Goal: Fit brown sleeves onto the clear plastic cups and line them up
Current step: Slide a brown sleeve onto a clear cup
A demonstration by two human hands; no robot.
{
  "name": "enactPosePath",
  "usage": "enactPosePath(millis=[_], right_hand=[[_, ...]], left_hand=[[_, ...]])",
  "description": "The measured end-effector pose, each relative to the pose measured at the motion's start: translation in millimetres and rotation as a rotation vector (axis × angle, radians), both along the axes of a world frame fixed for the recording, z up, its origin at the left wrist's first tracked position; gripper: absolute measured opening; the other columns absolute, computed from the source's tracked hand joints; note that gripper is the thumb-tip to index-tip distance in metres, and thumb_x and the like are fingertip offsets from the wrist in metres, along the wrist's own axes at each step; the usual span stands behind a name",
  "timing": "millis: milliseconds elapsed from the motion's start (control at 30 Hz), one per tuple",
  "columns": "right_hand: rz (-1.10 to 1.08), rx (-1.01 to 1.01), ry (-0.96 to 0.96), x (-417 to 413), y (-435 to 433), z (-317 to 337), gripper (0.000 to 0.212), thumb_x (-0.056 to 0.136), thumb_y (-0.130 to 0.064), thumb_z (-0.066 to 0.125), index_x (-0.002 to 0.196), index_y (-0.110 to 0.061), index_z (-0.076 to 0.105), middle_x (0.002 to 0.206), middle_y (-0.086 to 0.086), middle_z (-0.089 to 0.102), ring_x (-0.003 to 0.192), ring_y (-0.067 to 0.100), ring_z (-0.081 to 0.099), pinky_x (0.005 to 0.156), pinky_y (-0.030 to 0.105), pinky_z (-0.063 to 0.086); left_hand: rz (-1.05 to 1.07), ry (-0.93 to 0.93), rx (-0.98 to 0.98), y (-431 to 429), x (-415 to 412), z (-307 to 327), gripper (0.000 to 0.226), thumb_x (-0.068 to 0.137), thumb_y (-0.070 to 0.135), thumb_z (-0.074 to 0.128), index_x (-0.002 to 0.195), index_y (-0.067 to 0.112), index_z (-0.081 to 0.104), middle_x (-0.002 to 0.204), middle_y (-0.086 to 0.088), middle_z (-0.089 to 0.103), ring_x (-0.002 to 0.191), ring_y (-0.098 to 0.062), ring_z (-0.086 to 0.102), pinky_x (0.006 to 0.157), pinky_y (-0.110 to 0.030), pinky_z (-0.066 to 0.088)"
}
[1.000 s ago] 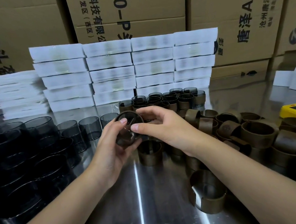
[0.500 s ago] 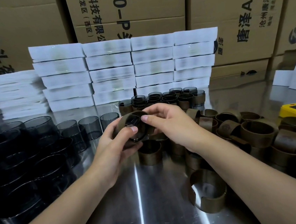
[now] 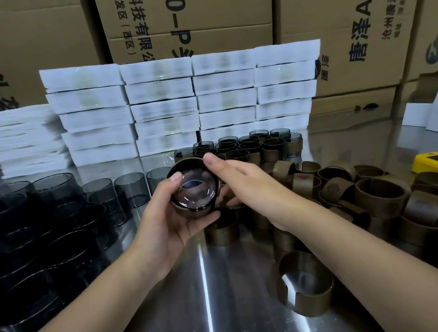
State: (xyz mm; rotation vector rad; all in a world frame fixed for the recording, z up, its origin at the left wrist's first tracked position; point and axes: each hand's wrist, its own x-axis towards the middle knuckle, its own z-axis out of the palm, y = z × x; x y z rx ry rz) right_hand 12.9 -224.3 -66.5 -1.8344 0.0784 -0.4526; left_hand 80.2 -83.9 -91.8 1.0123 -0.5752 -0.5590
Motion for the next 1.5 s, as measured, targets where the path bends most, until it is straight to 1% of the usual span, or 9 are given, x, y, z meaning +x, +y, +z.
enactPosePath(millis=[67,200,367,467,567,633,733,933,1500], right_hand=[[-0.017,-0.005,0.068,2,-1,1,0.081,0.064,-0.083,0.042,0.102,-0.017,0.068,0.081,-0.005,0.073,0.062,-0.001,0.064,0.064,0.018,0.050],[-0.030,-0.040,0.107,4,-4,0,0.072,0.078,-0.078,0.040,0.104,-0.017,0.068,0.085,-0.006,0.073,0.061,-0.002,0.063,0.067,0.023,0.049],[-0.064,-0.168,0.064,5,-2,-4,0.094,0.061,-0.088,0.033,0.104,-0.011,0.066,0.075,-0.007,0.066,0.067,0.002,0.063,0.071,0.024,0.049],[-0.055,-0.218,0.050,6,-3,-6,0.089,0.063,-0.088,0.027,0.102,-0.019,0.066,0.082,-0.001,0.068,0.079,0.012,0.064,0.080,0.032,0.048],[-0.042,-0.212,0.046,7,-4,-7,0.077,0.078,-0.080,0.031,0.102,-0.014,0.063,0.075,-0.006,0.062,0.074,0.011,0.060,0.077,0.032,0.047],[-0.042,-0.200,0.036,8,-5,-8,0.073,0.086,-0.071,0.033,0.101,-0.004,0.058,0.074,0.000,0.057,0.069,0.013,0.058,0.071,0.034,0.047],[-0.051,-0.195,0.011,7,-3,-9,0.065,0.091,-0.063,0.035,0.097,-0.001,0.055,0.073,0.001,0.052,0.065,0.011,0.054,0.066,0.032,0.046],[-0.016,-0.084,0.054,9,-1,-11,0.047,0.095,-0.056,0.036,0.094,-0.014,0.057,0.071,-0.004,0.055,0.056,0.001,0.055,0.056,0.019,0.047],[0.002,-0.075,0.011,8,-3,-9,0.038,0.095,-0.054,0.041,0.072,-0.028,0.056,0.063,-0.013,0.055,0.053,-0.001,0.051,0.054,0.021,0.042]], left_hand=[[-0.018,-0.002,0.003,0,-2,0,0.054,0.060,0.047,0.069,0.105,0.017,0.073,0.113,-0.018,0.070,0.104,-0.038,0.066,0.066,-0.034,0.059],[-0.046,-0.005,0.010,0,-4,1,0.047,0.060,0.050,0.069,0.097,0.022,0.077,0.111,-0.014,0.071,0.100,-0.034,0.069,0.067,-0.035,0.059],[-0.015,-0.016,0.029,-1,-3,1,0.041,0.074,0.056,0.058,0.093,0.025,0.078,0.104,-0.009,0.074,0.099,-0.031,0.070,0.066,-0.035,0.059],[-0.021,-0.032,0.054,-1,-4,2,0.051,0.067,0.067,0.060,0.094,0.027,0.077,0.106,-0.008,0.074,0.096,-0.029,0.071,0.065,-0.034,0.059],[-0.015,-0.031,0.079,-2,-4,3,0.053,0.069,0.072,0.056,0.092,0.029,0.078,0.106,-0.009,0.074,0.094,-0.031,0.072,0.062,-0.032,0.059],[0.007,-0.008,0.086,-3,-4,3,0.055,0.068,0.069,0.052,0.090,0.026,0.078,0.104,-0.011,0.074,0.090,-0.033,0.072,0.058,-0.031,0.059],[0.053,0.034,0.107,-4,-5,3,0.064,0.070,0.067,0.049,0.100,0.016,0.073,0.101,-0.015,0.074,0.087,-0.036,0.072,0.054,-0.030,0.058],[0.139,0.037,0.117,-5,-5,2,0.056,0.095,0.057,0.036,0.101,0.011,0.067,0.093,-0.015,0.075,0.080,-0.033,0.073,0.051,-0.027,0.057],[0.179,-0.024,0.115,-6,-2,2,0.050,0.098,0.051,0.035,0.098,0.014,0.070,0.096,-0.012,0.075,0.084,-0.026,0.074,0.053,-0.028,0.057]])
